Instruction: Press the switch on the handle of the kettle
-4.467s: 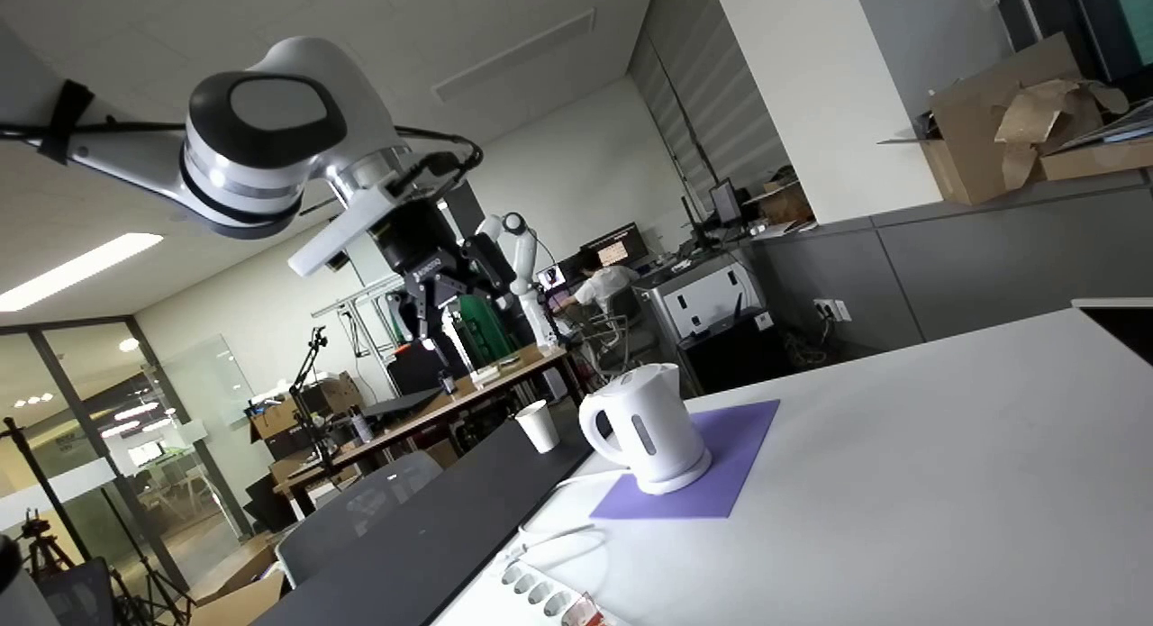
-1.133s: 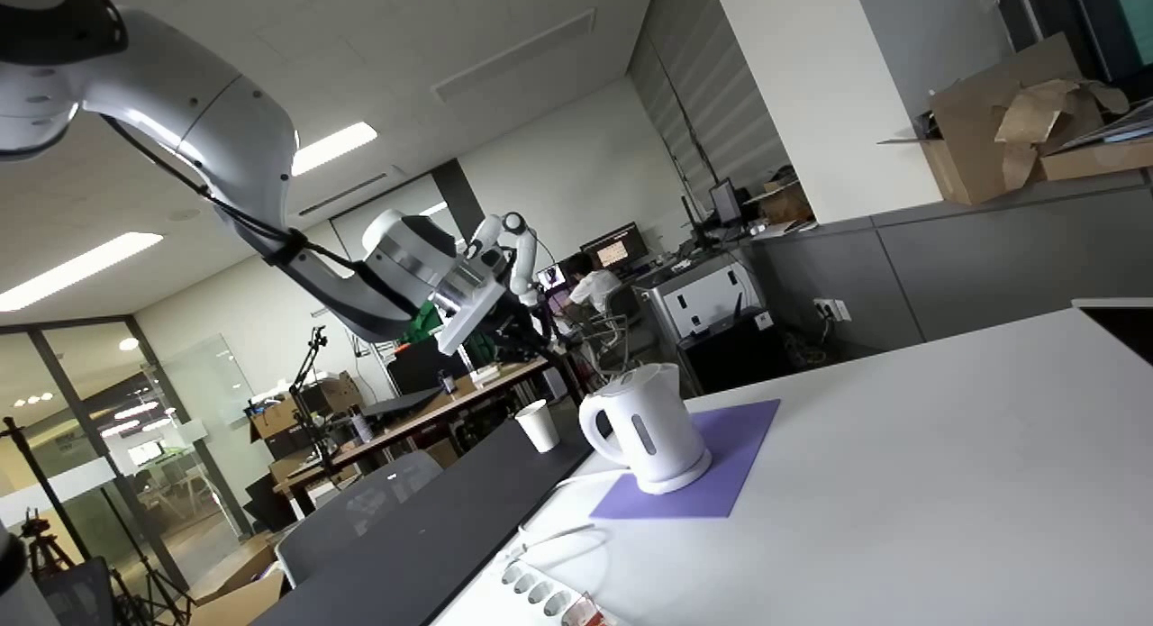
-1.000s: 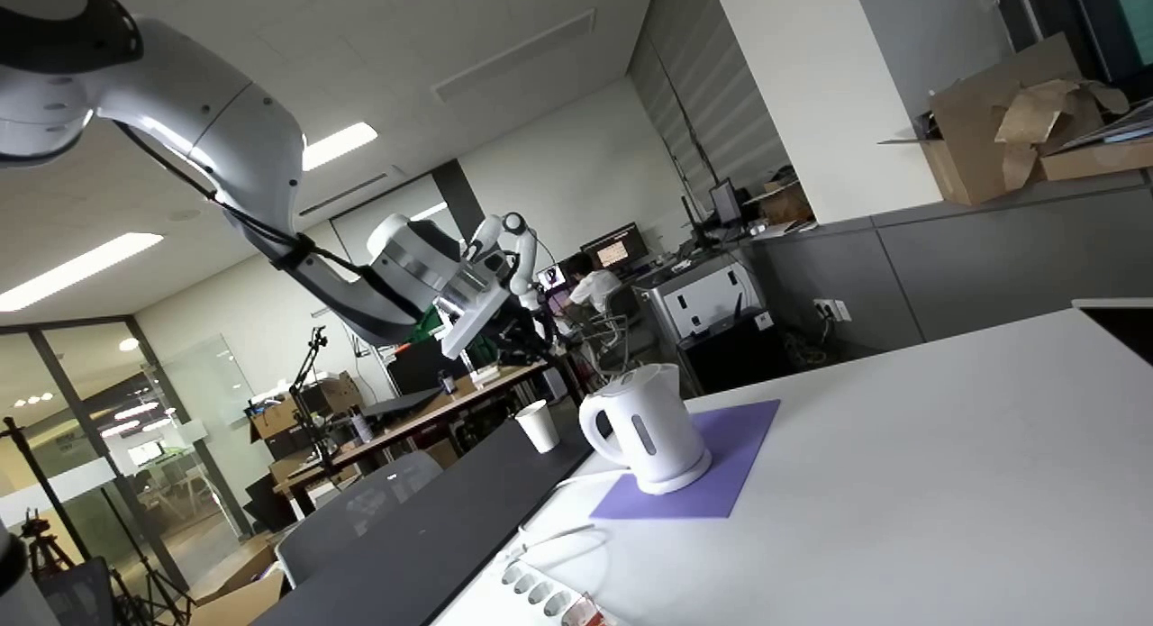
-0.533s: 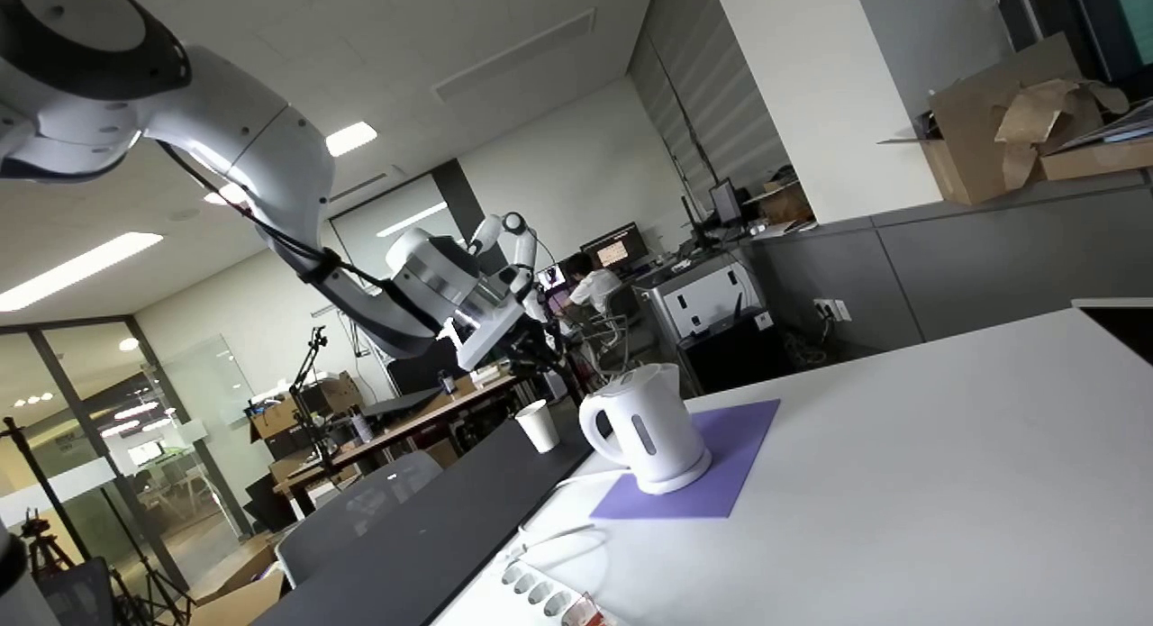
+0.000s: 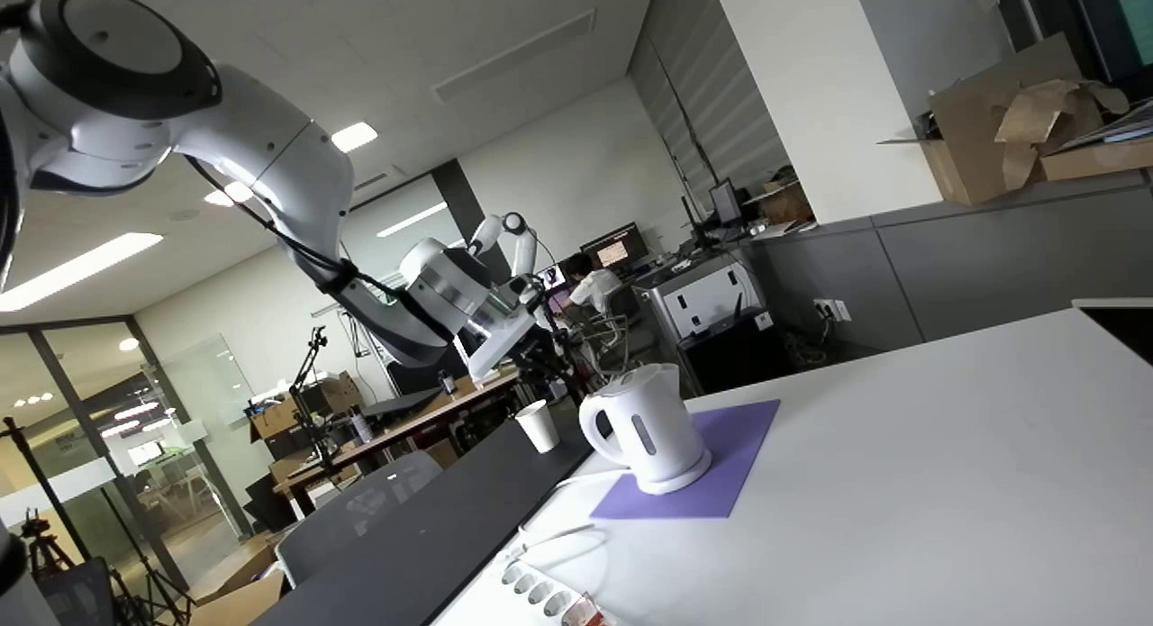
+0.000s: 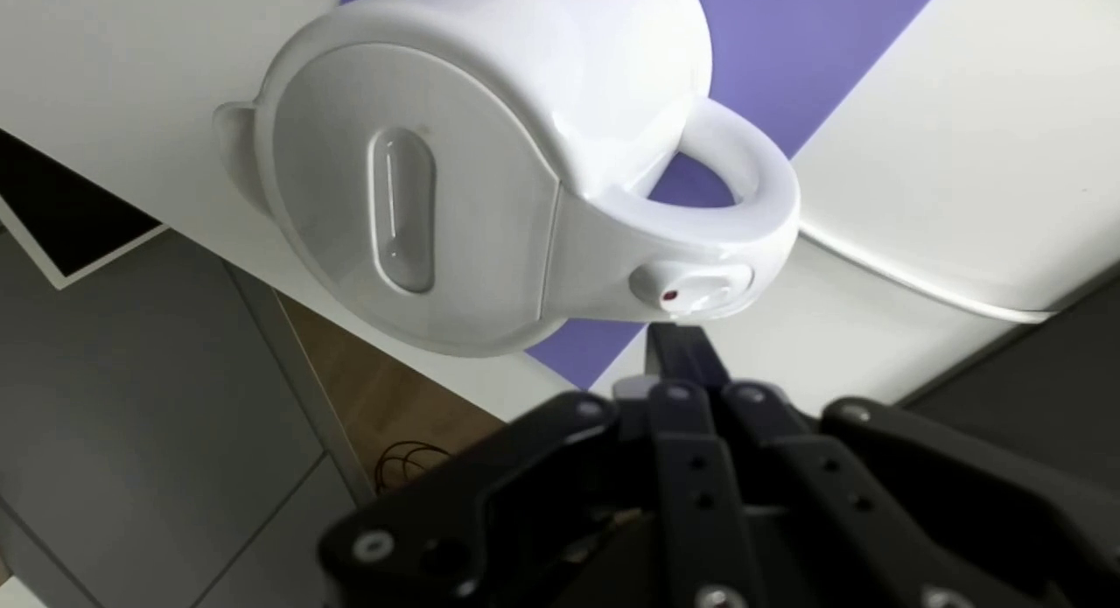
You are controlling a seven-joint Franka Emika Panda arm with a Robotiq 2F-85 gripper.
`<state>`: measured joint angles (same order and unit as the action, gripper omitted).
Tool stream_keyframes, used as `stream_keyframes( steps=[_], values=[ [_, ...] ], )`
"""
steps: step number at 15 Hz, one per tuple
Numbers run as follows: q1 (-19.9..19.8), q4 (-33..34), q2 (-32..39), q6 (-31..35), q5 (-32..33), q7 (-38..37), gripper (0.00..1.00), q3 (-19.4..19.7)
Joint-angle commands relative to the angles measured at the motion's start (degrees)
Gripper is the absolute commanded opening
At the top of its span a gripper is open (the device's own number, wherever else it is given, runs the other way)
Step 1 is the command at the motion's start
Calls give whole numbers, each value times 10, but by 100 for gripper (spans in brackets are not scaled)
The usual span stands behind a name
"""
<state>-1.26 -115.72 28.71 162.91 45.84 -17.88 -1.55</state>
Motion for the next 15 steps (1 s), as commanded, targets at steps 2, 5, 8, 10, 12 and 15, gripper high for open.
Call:
stream_keyframes(
  steps=[2, 5, 8, 10, 12, 15],
  values=[
    [5, 28, 23, 0, -1, -13, 0, 6],
    [6, 33, 31, -2, 0, -14, 0, 7],
    [5, 37, 37, -4, 0, -15, 0, 11],
    [4, 38, 41, -6, -2, -14, 0, 13],
    [3, 40, 45, -6, -4, -12, 0, 14],
    [2, 44, 53, -8, -8, -11, 0, 15]
  ],
)
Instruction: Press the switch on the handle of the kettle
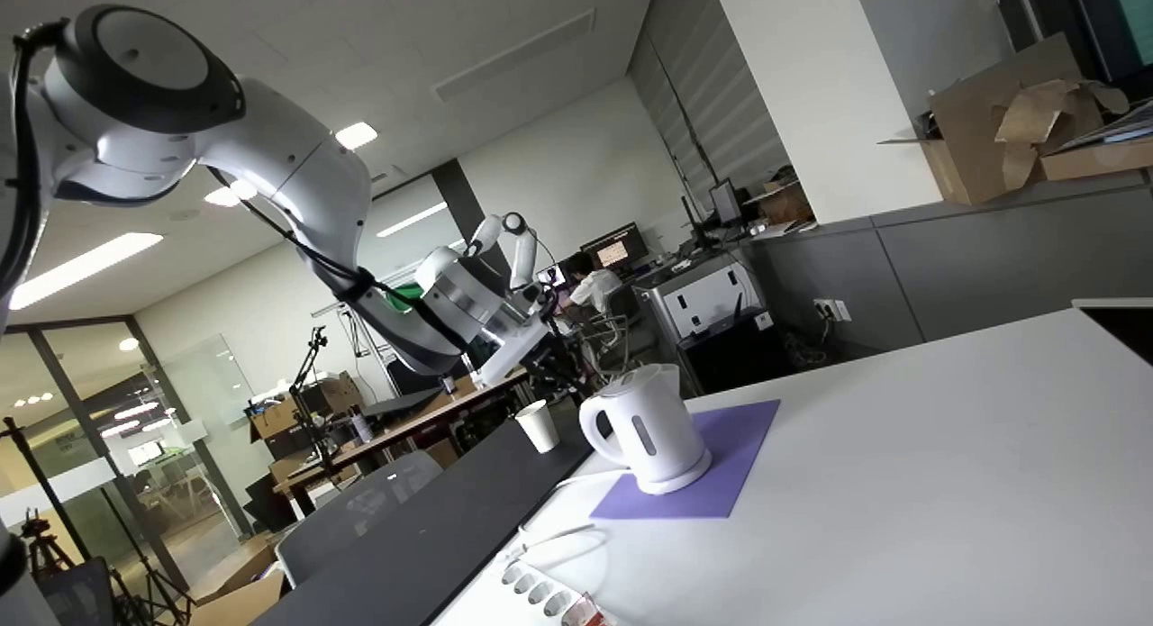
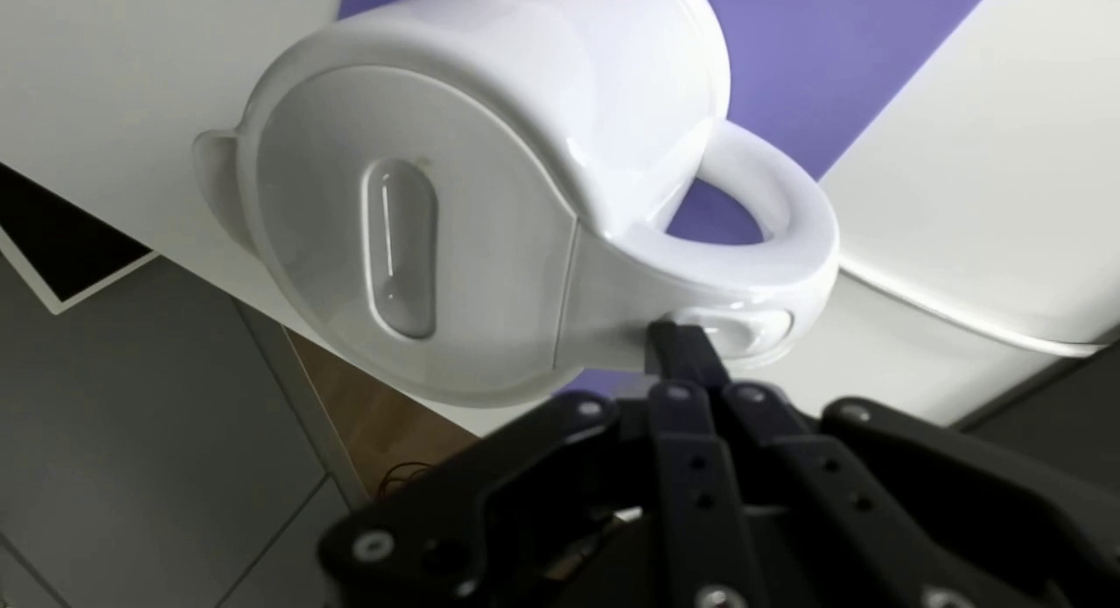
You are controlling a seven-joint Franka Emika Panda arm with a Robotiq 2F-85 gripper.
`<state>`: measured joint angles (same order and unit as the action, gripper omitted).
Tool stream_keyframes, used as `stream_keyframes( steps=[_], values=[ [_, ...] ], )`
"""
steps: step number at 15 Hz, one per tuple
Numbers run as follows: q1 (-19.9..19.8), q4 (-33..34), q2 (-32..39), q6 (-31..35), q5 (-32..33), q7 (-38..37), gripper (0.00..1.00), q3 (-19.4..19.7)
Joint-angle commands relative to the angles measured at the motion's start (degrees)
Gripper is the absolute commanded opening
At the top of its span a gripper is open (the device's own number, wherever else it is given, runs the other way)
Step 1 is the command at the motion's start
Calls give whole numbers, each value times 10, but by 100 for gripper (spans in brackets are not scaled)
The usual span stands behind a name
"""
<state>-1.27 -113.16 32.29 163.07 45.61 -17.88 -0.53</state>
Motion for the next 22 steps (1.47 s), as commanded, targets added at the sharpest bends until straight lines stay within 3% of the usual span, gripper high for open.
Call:
stream_keyframes(
  steps=[1, 9, 10, 15, 16, 18, 22],
  values=[
    [2, 19, 17, -10, -9, -10, 0, 5],
    [-7, 13, -17, -11, -44, 8, 0, -8],
    [22, 9, -28, -9, -91, 43, 0, 19],
    [41, 5, -77, -30, -188, 139, 0, 30],
    [45, 5, -84, -40, -197, 150, 26, 33],
    [53, 7, -94, -56, -203, 166, 32, 38],
    [60, 9, -103, -81, -207, 183, 60, 39]
  ],
)
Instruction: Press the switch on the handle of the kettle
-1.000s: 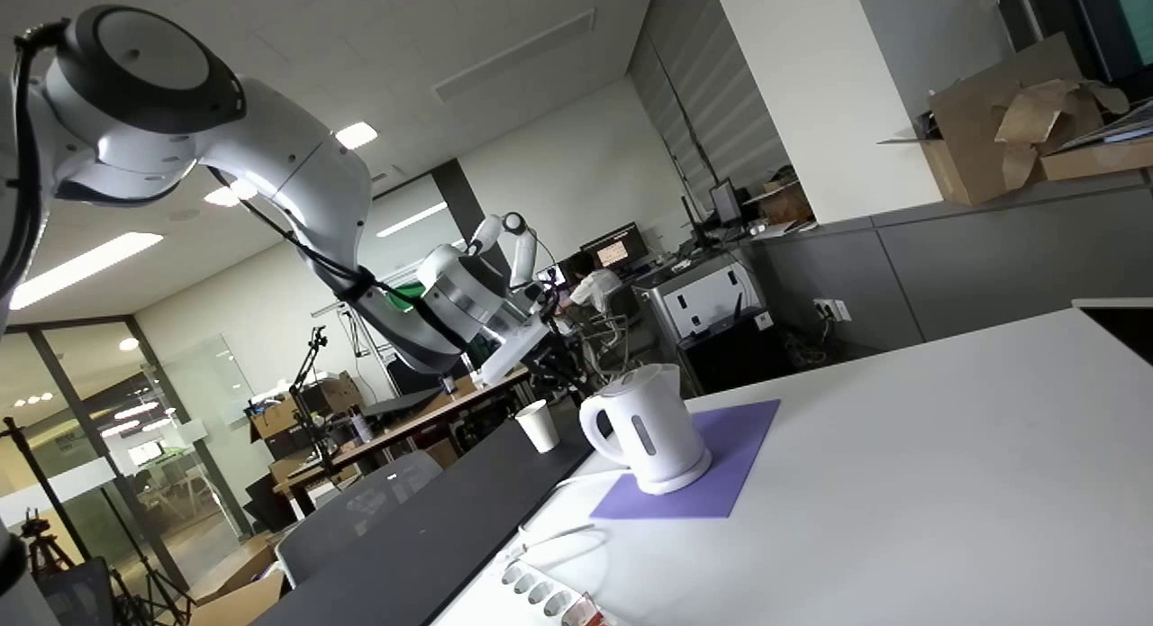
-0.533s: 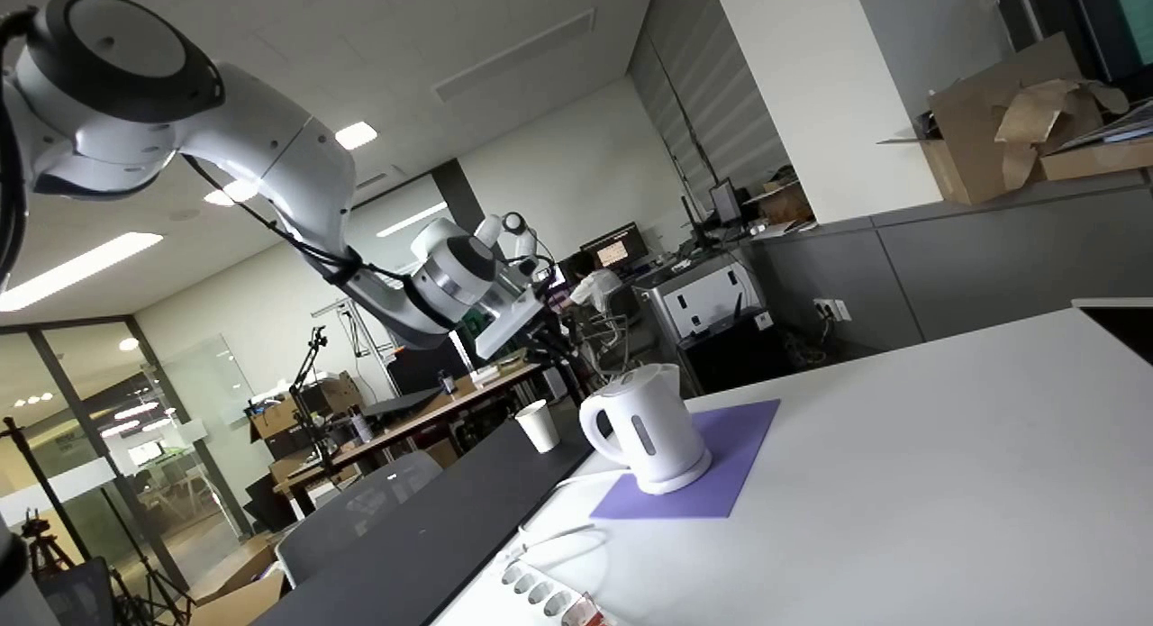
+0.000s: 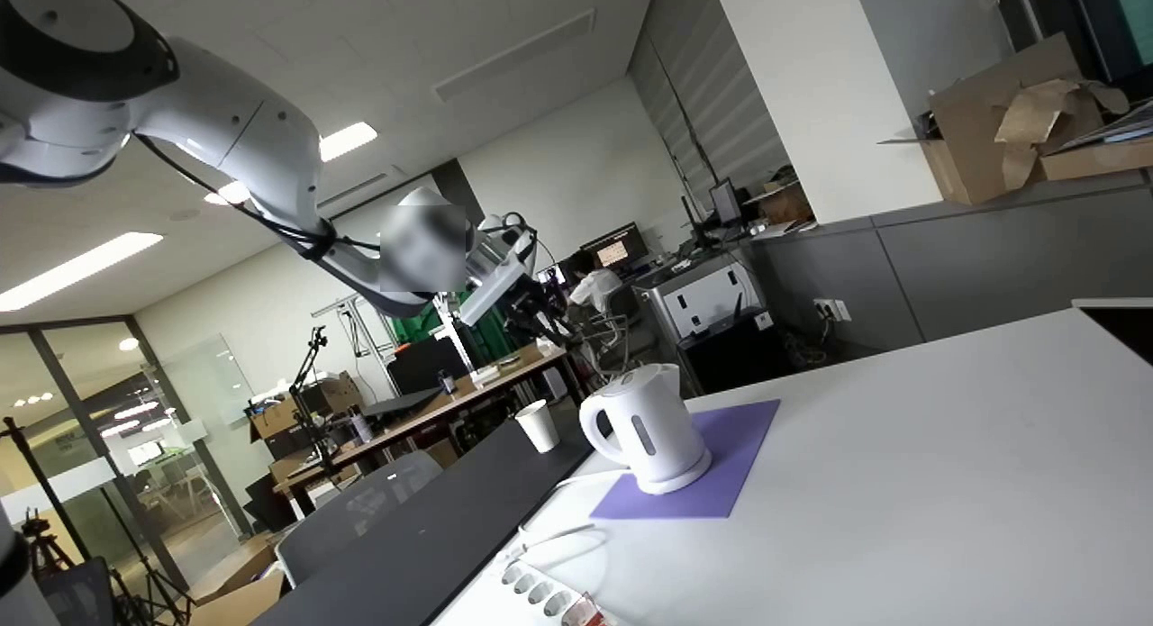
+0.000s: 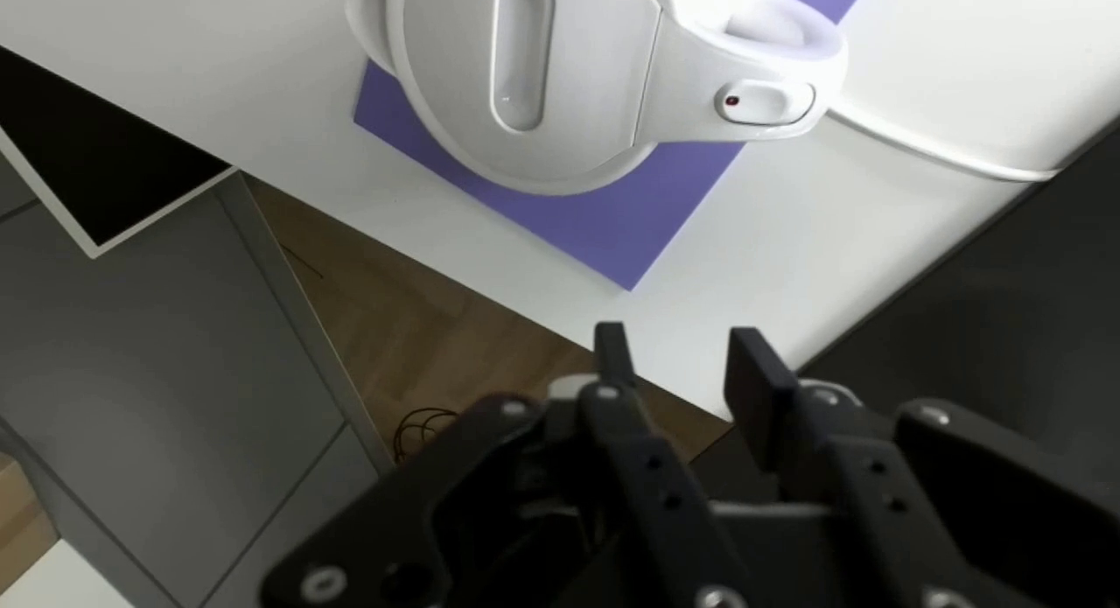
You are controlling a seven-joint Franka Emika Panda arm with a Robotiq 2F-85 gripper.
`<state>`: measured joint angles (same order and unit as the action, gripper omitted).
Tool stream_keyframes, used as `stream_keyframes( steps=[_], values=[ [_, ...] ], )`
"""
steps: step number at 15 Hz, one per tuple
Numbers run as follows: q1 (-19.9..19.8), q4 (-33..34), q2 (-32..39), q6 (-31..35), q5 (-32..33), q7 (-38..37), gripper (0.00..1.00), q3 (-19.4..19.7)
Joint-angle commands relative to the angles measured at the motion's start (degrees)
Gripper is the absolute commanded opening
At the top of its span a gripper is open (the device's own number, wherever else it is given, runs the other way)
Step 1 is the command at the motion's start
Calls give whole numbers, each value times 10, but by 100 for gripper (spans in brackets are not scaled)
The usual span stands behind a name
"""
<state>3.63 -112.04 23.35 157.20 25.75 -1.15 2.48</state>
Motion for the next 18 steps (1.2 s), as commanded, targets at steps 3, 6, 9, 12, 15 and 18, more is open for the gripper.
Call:
stream_keyframes(
  steps=[3, 6, 9, 12, 15, 18],
  values=[
    [13, -1, -15, -32, -8, 20, 80, 10],
    [14, 1, -14, -45, -8, 28, 99, 8],
    [12, 3, -14, -63, -11, 39, 100, 4],
    [11, 4, -15, -77, -13, 47, 100, 1],
    [11, 6, -14, -89, -14, 54, 100, 0],
    [11, 8, -14, -100, -13, 60, 100, -1]
  ],
)
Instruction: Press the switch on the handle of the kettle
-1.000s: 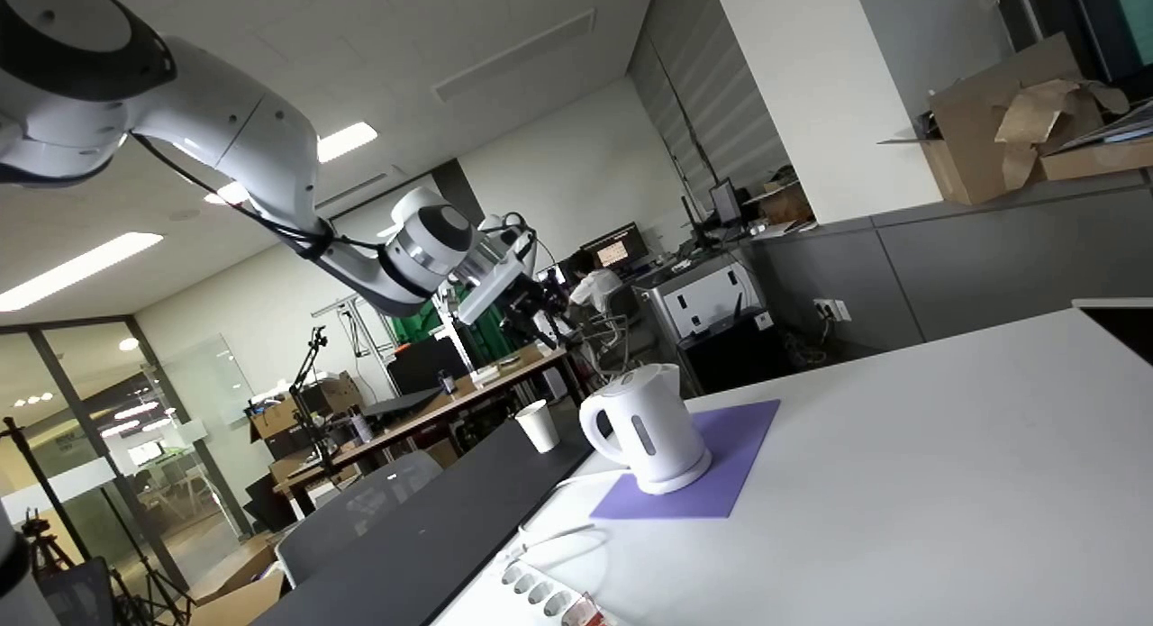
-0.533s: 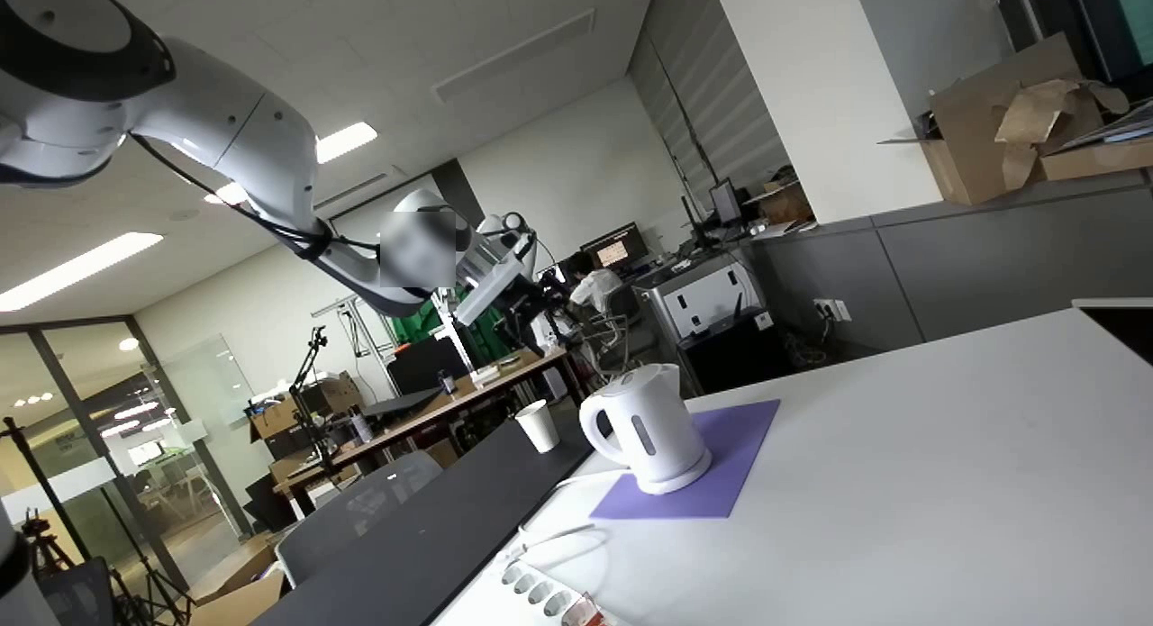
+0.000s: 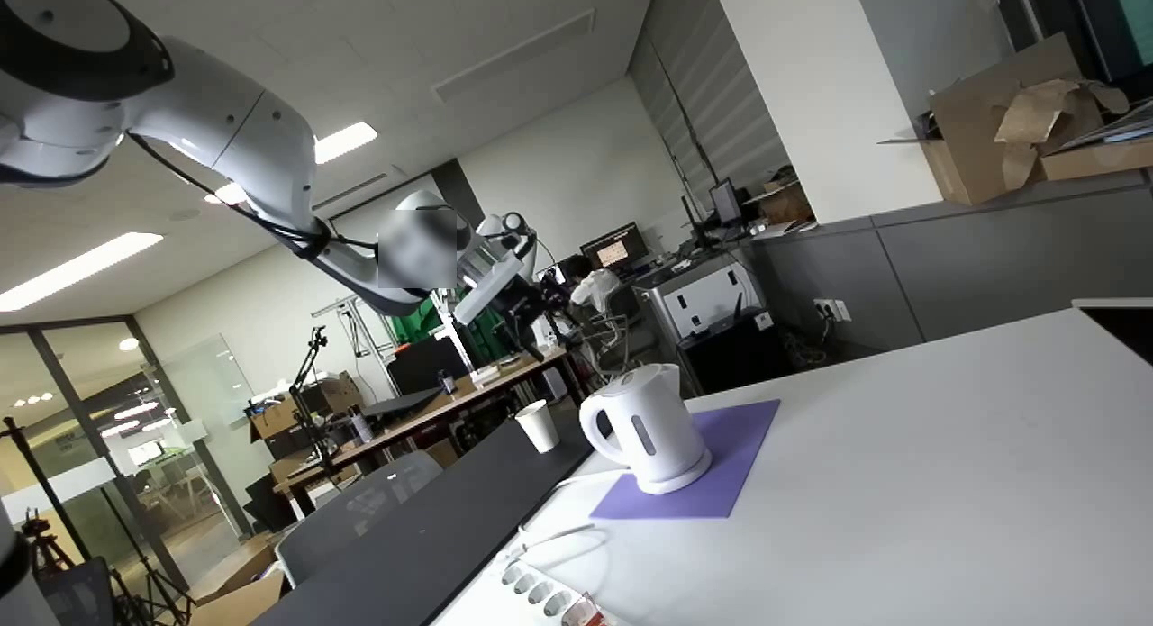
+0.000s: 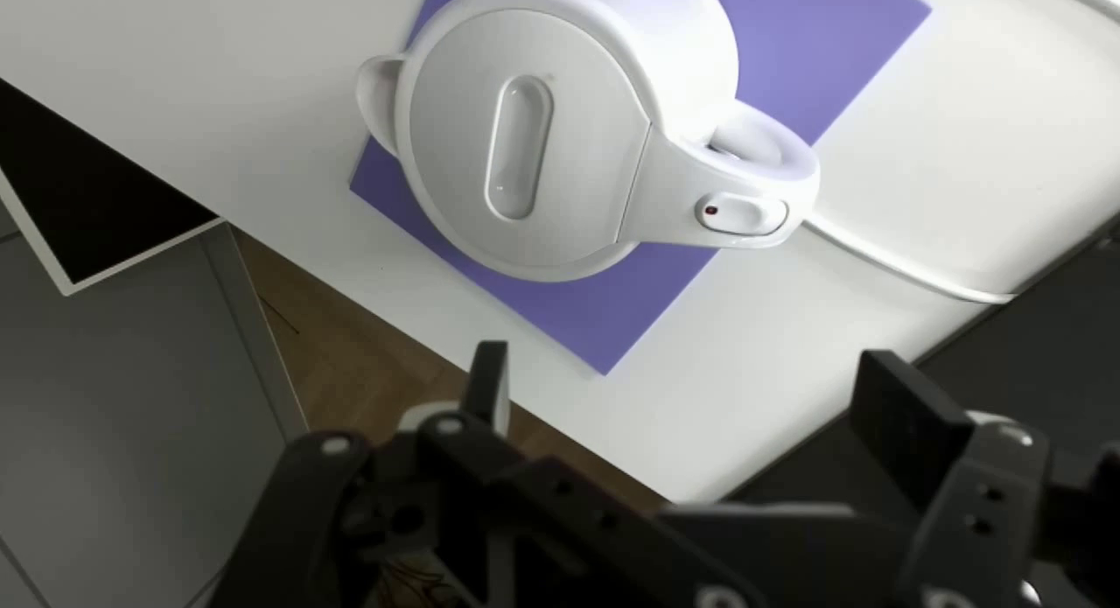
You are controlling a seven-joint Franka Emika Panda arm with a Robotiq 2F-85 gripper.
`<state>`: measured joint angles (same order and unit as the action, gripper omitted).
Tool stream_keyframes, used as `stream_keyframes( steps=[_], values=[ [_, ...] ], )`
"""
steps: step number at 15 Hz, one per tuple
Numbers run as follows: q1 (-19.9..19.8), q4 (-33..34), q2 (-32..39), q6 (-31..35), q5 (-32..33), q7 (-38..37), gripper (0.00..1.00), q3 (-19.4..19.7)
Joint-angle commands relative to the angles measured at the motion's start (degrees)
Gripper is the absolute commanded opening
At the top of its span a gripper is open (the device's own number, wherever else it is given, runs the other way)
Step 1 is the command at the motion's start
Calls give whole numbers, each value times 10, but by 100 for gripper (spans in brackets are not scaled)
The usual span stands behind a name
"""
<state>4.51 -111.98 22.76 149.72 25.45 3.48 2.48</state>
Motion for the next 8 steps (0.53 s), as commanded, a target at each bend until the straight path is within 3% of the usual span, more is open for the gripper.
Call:
stream_keyframes(
  steps=[1, 8],
  values=[
    [1, 7, -8, -29, -11, 16, 100, -2],
    [2, 2, -1, -21, -9, 13, 100, 0]
  ],
)
